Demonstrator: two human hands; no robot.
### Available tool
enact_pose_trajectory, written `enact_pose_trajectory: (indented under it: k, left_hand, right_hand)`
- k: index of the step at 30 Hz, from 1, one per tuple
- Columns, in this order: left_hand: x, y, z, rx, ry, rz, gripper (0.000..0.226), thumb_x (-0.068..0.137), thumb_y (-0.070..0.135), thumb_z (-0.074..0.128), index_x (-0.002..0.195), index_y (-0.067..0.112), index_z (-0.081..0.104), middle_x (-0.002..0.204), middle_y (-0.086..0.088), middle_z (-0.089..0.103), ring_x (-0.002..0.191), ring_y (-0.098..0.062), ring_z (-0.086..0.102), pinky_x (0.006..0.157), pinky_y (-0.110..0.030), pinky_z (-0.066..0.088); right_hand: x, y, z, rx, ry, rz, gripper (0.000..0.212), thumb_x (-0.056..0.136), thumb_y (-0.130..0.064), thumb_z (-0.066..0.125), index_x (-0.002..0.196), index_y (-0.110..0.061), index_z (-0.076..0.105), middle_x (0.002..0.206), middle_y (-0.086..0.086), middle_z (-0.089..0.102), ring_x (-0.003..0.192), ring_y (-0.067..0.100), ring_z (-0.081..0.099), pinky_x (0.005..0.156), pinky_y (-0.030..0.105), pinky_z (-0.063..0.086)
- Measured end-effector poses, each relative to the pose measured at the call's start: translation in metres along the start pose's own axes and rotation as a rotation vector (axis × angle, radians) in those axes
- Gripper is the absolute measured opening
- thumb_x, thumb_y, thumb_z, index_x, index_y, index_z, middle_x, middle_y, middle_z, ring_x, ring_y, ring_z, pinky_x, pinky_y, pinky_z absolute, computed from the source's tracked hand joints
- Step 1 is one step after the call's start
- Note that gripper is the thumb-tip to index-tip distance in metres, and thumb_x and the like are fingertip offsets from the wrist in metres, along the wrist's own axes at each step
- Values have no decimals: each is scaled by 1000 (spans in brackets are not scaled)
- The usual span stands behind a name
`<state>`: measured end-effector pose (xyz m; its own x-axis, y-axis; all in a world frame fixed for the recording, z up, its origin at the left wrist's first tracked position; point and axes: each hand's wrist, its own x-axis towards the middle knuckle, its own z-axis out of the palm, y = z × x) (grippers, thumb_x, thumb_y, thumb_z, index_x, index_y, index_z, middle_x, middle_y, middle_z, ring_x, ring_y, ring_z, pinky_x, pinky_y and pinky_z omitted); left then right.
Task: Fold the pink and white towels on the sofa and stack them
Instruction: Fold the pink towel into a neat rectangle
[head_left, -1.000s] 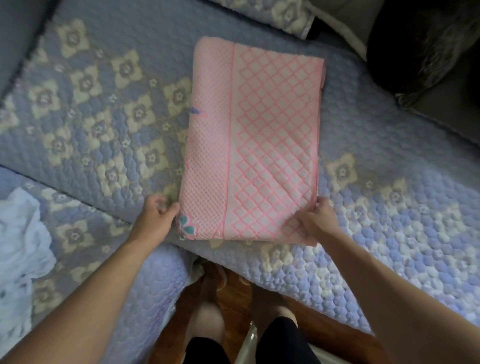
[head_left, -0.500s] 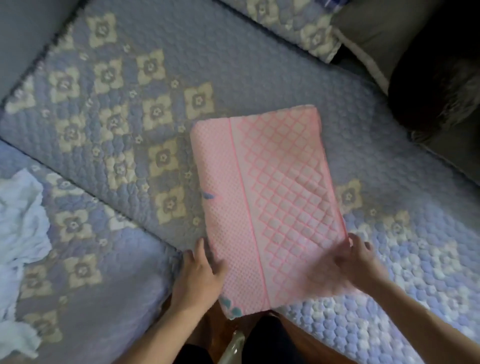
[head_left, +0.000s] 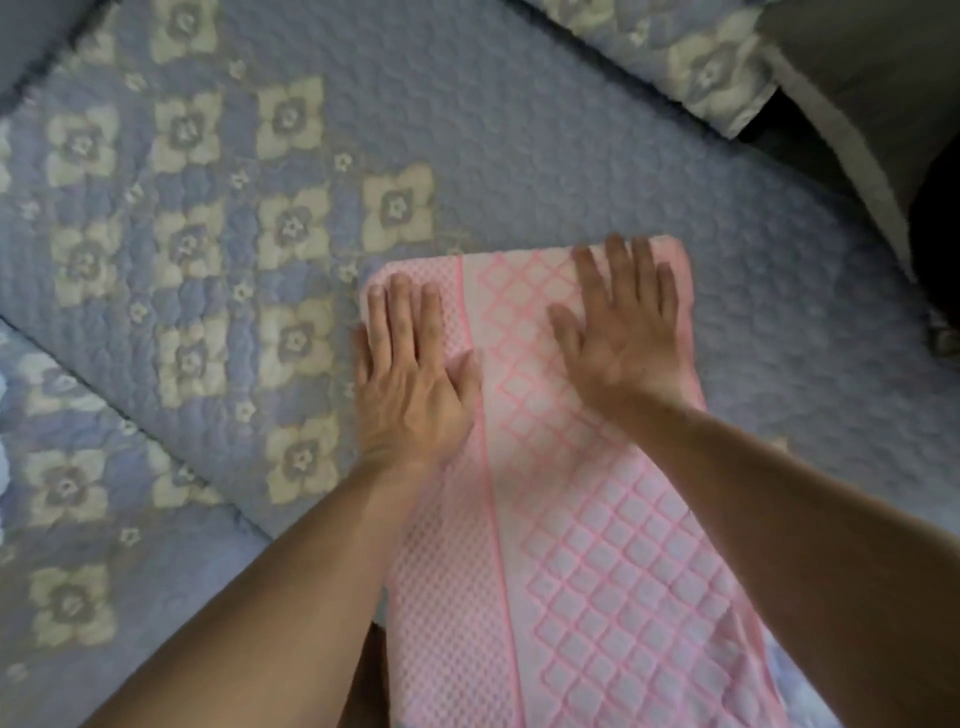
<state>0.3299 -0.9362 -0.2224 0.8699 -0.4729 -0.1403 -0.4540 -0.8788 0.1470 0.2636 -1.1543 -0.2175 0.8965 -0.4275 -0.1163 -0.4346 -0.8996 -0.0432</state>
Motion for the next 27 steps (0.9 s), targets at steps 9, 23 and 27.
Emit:
enact_pose_trajectory:
  k: [9, 23, 27]
  left_hand:
    - [-41, -1, -30, -8, 10, 197, 67, 99, 44, 44, 159, 24, 22, 167, -17, 7, 154, -38, 1, 123, -57, 5]
    - [-113, -42, -40, 151, -357, 644, 67, 99, 54, 38, 159, 33, 18, 167, -8, 14, 155, -29, 5, 124, -49, 14]
    - [-120, -82, -62, 240, -247, 901, 73, 88, 21, 42, 159, 21, 22, 166, -14, 15, 154, -33, 10, 123, -52, 18]
  right_hand:
    - [-15, -6, -23, 62, 30, -6, 66, 100, -51, 34, 157, -20, 27, 165, 18, 15, 152, 39, 10, 123, 55, 6]
    - [-135, 80, -36, -58, -239, -279, 68, 97, -52, 43, 156, -20, 31, 166, 11, 16, 151, 41, 12, 121, 58, 10]
    - [-158, 71, -47, 12, -48, -671, 59, 86, -3, 49, 146, -4, 47, 152, 25, 40, 138, 44, 38, 114, 55, 31]
